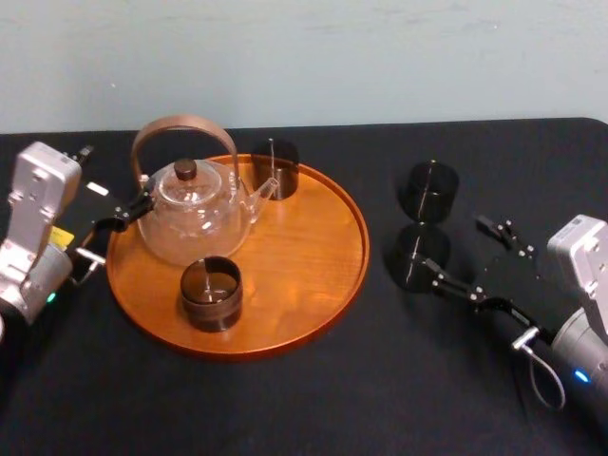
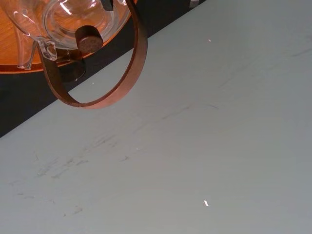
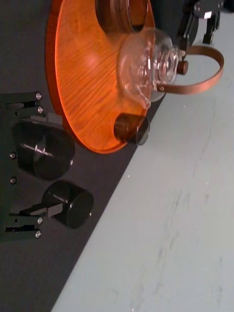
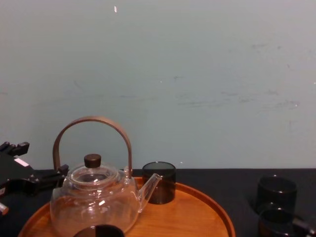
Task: Pick up the glass from the table and place it on the tray.
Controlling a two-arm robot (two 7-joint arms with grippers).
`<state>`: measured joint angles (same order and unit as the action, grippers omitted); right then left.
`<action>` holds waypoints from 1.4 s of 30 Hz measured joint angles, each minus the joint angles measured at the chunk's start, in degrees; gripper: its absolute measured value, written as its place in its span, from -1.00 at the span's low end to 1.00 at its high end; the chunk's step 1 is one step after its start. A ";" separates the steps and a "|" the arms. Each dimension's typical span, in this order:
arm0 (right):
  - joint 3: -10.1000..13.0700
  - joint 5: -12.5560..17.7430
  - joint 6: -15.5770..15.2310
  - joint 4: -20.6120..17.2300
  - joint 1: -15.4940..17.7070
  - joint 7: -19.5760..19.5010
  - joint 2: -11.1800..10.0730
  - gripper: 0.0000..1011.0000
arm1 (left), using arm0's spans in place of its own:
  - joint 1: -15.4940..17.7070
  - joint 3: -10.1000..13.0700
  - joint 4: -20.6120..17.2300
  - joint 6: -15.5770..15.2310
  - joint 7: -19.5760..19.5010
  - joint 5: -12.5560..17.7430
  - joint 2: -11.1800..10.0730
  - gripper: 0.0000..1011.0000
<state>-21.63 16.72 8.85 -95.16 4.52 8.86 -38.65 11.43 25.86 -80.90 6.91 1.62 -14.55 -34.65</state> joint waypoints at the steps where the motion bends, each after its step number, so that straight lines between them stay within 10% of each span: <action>1: 0.00 0.09 0.03 0.13 0.01 0.30 0.09 0.98 | 0.00 0.00 0.00 0.00 0.00 0.00 0.00 1.00; 42: 1.50 -1.24 -1.72 10.83 -2.90 7.70 7.45 0.98 | 0.00 0.00 0.00 0.00 0.00 0.00 0.00 1.00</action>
<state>-20.14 15.48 7.13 -84.33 1.62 16.56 -31.21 11.43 25.86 -80.90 6.91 1.62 -14.55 -34.65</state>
